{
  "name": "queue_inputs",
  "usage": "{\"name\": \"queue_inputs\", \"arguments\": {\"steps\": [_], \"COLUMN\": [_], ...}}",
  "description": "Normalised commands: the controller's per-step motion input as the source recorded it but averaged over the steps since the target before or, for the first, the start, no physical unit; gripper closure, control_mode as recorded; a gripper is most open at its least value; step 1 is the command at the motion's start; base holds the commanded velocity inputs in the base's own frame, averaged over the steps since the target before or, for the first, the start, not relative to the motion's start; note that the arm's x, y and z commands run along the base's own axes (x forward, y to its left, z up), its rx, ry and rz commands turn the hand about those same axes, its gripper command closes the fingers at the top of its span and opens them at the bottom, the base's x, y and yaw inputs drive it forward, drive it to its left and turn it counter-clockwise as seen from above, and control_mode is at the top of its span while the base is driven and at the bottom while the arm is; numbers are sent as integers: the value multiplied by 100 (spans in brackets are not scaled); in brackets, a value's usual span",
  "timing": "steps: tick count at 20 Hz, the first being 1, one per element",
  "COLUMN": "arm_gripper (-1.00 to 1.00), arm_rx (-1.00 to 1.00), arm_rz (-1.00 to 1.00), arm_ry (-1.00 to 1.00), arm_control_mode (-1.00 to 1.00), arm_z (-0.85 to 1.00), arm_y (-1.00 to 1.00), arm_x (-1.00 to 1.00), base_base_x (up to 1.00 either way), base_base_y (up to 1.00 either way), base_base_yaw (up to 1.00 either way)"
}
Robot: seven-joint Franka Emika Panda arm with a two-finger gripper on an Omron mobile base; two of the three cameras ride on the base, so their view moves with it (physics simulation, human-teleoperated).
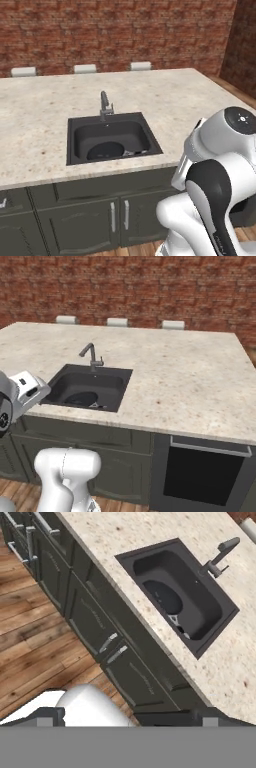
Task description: Move the pot and pan from the stove into the sink.
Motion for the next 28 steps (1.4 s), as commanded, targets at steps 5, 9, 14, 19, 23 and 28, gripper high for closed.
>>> {"name": "queue_inputs", "arguments": {"steps": [5,9,14,19,23,28], "arm_gripper": [-100,-100,-100,-100,-100,-100], "arm_rx": [0,0,0,0,0,0], "arm_rz": [0,0,0,0,0,0], "arm_ry": [0,0,0,0,0,0], "arm_control_mode": [100,100,100,100,100,100], "arm_z": [0,0,0,0,0,0], "arm_y": [0,0,0,0,0,0], "arm_x": [0,0,0,0,0,0], "base_base_x": [-65,-4,-8,0,0,0], "base_base_y": [0,-3,-13,-2,0,0], "base_base_yaw": [0,-3,-32,-38,-38,-37]}}
